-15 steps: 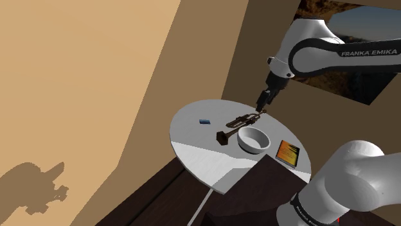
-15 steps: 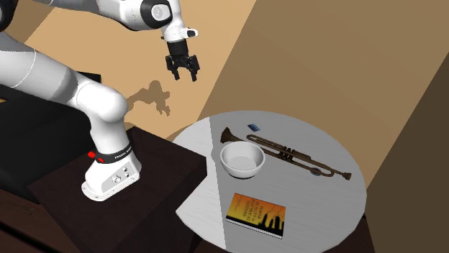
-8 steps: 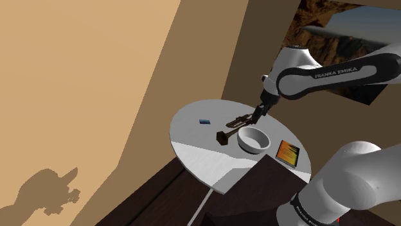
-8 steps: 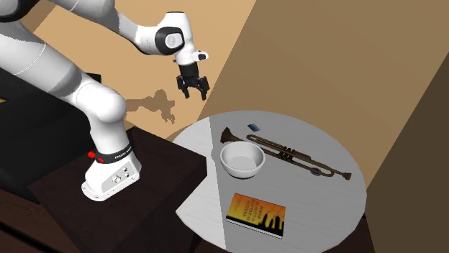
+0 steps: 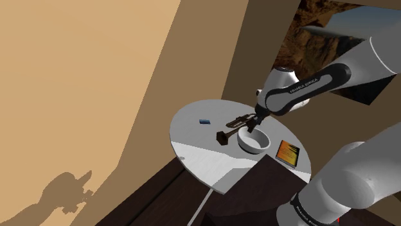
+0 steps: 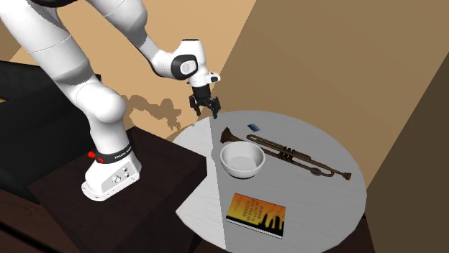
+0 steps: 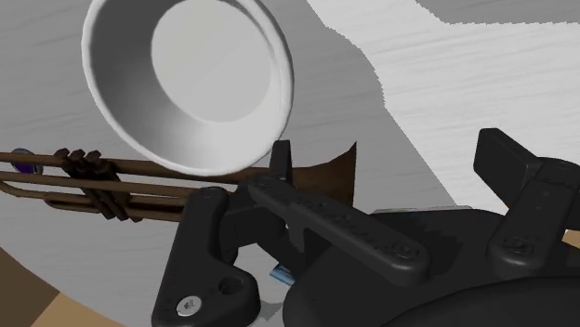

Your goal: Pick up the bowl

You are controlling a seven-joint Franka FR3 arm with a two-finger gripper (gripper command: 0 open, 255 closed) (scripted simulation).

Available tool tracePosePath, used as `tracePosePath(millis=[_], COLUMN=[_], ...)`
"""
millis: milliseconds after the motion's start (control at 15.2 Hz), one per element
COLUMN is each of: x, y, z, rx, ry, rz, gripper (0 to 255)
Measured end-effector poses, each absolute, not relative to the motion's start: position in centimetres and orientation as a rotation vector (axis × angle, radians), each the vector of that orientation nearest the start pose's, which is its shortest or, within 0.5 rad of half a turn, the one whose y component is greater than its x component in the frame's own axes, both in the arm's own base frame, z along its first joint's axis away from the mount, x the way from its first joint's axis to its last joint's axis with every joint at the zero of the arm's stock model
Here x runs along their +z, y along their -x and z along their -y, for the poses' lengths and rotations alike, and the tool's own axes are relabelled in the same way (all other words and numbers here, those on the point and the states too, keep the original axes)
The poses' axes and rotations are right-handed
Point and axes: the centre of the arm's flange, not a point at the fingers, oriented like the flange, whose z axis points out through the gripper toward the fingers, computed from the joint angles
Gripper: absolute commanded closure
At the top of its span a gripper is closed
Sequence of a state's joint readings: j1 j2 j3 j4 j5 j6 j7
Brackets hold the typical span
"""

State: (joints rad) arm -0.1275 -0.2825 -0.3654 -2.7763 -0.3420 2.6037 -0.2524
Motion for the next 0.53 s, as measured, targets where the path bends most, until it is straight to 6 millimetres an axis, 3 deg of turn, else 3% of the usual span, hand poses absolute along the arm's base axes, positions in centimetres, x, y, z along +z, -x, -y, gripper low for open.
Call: tracePosePath(millis=[528], x=[20.6], y=[-36.2], z=[21.7], rx=[-0.104], ry=[3.269], rz=[0.086], gripper=[0])
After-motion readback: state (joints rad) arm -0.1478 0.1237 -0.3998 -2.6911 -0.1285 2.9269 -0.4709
